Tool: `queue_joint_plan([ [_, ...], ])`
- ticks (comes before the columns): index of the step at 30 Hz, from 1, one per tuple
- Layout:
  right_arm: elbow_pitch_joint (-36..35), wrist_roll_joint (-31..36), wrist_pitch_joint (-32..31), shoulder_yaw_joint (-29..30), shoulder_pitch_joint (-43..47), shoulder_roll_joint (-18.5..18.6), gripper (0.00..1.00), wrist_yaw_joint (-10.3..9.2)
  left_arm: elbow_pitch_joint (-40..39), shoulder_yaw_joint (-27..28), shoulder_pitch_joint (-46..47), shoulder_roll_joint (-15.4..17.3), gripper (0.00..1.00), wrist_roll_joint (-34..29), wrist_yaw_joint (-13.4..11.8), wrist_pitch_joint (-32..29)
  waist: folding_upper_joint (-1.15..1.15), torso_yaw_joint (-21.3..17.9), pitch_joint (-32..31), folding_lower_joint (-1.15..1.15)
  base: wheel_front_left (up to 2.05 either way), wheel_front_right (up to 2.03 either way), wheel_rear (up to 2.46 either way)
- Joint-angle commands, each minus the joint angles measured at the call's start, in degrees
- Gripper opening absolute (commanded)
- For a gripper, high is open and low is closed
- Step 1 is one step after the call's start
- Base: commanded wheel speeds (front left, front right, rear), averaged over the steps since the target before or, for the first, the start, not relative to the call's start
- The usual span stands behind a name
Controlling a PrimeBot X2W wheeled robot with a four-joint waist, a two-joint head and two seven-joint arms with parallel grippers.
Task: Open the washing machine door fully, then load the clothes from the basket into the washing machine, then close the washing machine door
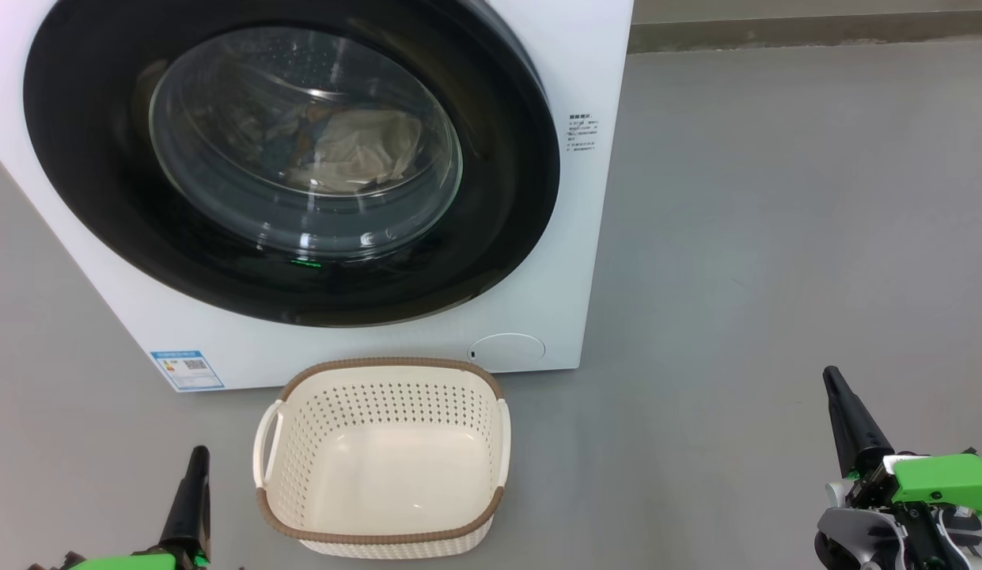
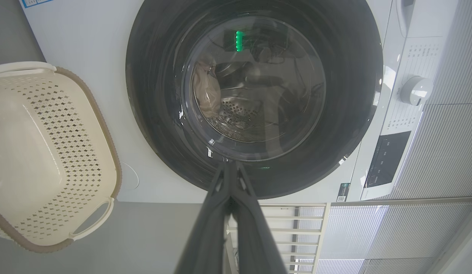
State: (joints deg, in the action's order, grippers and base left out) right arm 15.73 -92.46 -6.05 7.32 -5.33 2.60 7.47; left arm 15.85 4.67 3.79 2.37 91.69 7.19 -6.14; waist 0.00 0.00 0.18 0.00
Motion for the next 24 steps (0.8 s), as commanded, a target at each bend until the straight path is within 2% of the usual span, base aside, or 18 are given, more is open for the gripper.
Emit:
queue_joint_plan([
  [1, -1.7, 0.1, -0.2, -1.0, -0.8, 0.5, 0.0, 0.02, -1.8, 1.9, 2.4, 0.5, 0.0, 0.5, 0.3, -0.4, 0.0, 0.0, 0.0, 0.0, 0.0, 0.0, 0.0],
  [24, -1.7, 0.2, -0.3, -1.0, -0.8, 0.4, 0.0, 0.02, -1.8, 1.9, 2.4, 0.5, 0.0, 0.5, 0.3, -0.4, 0.0, 0.0, 0.0, 0.0, 0.0, 0.0, 0.0],
])
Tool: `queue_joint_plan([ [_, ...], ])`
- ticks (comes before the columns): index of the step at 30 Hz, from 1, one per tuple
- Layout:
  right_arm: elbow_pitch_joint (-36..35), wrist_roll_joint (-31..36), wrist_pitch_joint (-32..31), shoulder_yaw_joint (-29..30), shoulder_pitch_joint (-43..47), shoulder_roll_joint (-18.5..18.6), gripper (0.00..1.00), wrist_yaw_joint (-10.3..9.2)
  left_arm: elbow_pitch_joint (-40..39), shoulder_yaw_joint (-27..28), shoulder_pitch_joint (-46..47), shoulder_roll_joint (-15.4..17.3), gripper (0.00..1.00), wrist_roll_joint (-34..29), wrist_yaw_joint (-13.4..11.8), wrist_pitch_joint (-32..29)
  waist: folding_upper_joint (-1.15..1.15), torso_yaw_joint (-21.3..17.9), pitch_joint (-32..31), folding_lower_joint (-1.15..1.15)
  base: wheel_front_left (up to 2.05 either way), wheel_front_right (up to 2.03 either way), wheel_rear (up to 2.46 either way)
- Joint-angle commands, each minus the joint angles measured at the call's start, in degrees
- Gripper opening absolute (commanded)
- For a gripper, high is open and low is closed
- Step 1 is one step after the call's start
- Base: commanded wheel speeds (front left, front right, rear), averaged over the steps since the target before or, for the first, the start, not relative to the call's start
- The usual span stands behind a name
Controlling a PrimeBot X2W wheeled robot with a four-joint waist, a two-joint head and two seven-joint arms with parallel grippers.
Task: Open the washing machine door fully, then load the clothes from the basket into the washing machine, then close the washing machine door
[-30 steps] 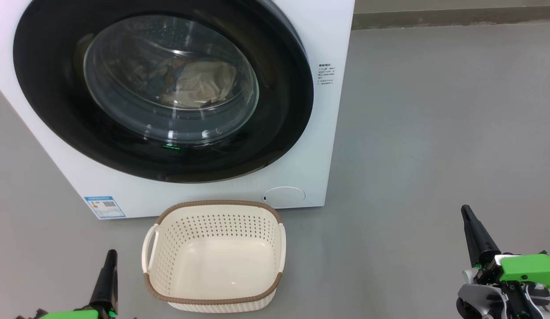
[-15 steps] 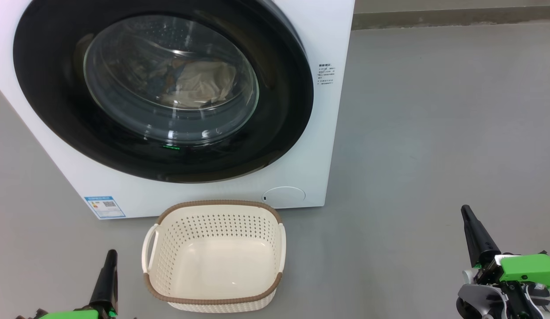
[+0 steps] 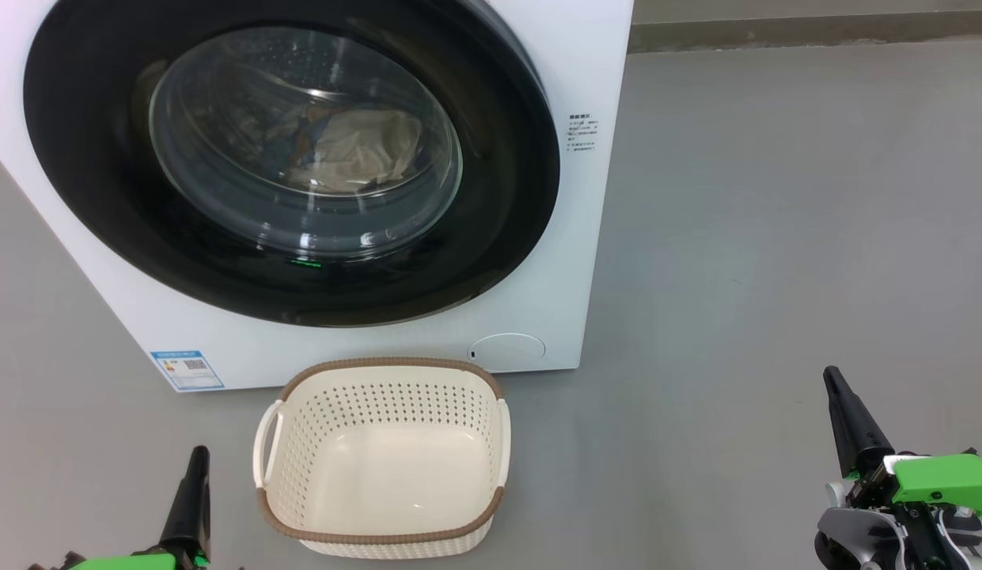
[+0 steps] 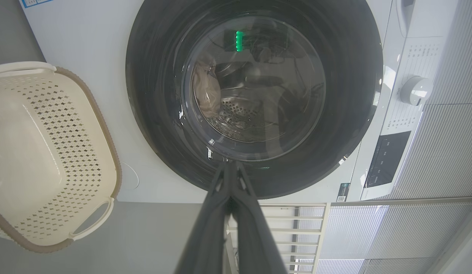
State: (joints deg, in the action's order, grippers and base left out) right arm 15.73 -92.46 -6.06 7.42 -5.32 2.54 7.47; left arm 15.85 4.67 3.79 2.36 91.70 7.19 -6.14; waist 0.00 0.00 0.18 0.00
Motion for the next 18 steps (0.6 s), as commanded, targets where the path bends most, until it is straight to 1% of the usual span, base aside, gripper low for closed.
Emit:
queue_joint_plan([
  [1, -1.7, 0.2, -0.3, -1.1, -0.8, 0.5, 0.0, 0.02, -1.8, 1.9, 2.4, 0.5, 0.0, 0.5, 0.3, -0.4, 0.0, 0.0, 0.0, 0.0, 0.0, 0.0, 0.0],
  [18, -1.7, 0.2, -0.3, -1.0, -0.9, 0.4, 0.0, 0.02, -1.8, 1.8, 2.4, 0.5, 0.0, 0.5, 0.3, -0.4, 0.0, 0.0, 0.0, 0.0, 0.0, 0.0, 0.0],
])
